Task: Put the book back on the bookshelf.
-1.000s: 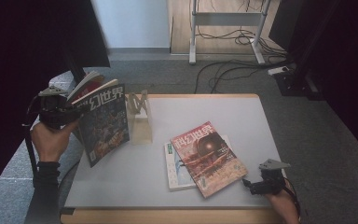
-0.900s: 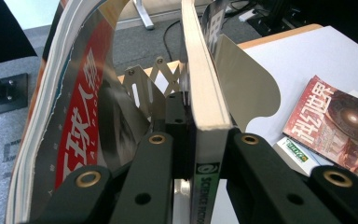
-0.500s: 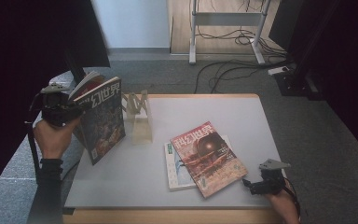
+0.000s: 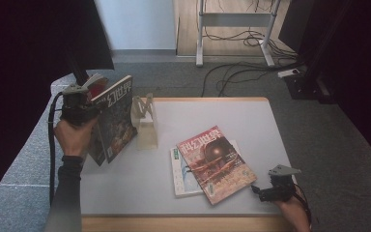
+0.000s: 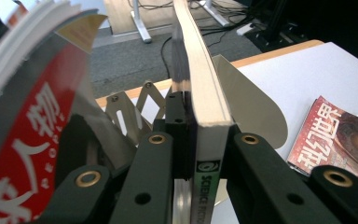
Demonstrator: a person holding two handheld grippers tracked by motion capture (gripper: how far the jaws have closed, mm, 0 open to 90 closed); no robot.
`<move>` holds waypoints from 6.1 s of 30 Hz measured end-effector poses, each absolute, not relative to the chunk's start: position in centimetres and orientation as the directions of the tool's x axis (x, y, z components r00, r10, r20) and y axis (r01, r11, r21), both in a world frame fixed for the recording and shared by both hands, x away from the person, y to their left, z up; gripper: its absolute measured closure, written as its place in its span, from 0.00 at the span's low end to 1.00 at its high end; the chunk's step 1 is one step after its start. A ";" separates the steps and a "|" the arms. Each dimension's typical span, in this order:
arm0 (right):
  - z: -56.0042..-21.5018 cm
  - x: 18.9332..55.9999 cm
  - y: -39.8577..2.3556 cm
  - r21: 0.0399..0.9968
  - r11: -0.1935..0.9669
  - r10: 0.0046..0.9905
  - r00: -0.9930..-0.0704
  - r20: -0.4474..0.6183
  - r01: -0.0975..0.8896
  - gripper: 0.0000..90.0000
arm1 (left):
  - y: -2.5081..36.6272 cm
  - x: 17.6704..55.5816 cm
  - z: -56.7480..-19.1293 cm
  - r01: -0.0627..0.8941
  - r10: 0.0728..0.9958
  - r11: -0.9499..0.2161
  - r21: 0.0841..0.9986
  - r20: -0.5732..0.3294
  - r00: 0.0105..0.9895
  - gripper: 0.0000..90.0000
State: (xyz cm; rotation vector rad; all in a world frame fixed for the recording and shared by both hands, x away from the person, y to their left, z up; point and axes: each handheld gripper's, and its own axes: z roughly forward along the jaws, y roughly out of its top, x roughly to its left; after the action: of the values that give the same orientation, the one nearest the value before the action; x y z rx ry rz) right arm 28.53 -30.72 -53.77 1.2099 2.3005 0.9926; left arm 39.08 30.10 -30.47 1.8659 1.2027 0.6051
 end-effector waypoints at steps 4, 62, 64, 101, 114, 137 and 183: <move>-53.8 28.5 -30.7 0.724 0.387 0.822 -0.570 0.010 0.571 0.00 | 30.6 38.6 -30.5 0.537 0.889 -0.234 0.810 -0.045 0.455 0.91; -53.8 28.5 -30.7 0.724 0.387 0.821 -0.571 0.011 0.571 0.00 | 31.2 40.2 -31.1 0.618 0.931 -0.131 0.775 -0.117 0.345 0.92; -53.8 28.5 -30.7 0.724 0.387 0.821 -0.571 0.011 0.571 0.00 | 31.0 40.4 -31.3 0.619 0.935 -0.140 0.773 -0.103 0.340 0.92; -53.8 28.5 -30.7 0.725 0.387 0.822 -0.569 0.009 0.570 0.00 | 32.3 34.6 -29.9 0.496 0.890 -0.191 0.847 -0.065 0.452 0.39; -53.8 28.5 -30.7 0.724 0.389 0.821 -0.571 0.007 0.570 0.00 | 31.3 31.4 -31.9 0.484 0.849 -0.201 0.852 -0.095 0.519 0.11; -53.8 28.5 -30.7 0.725 0.386 0.823 -0.568 0.008 0.570 0.00 | 24.8 30.0 -42.7 0.464 0.730 -0.393 0.794 -0.038 0.682 0.00; -50.3 28.6 -27.8 0.769 0.372 0.792 -0.610 0.028 0.519 0.00 | 20.8 31.4 -52.8 0.535 0.704 -0.527 0.660 -0.012 0.710 0.00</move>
State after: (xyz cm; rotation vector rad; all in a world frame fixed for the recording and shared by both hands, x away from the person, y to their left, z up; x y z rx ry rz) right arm 28.59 -27.85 -50.28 1.1465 2.2916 1.0957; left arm 31.37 20.82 -52.85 2.2624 0.9383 0.3383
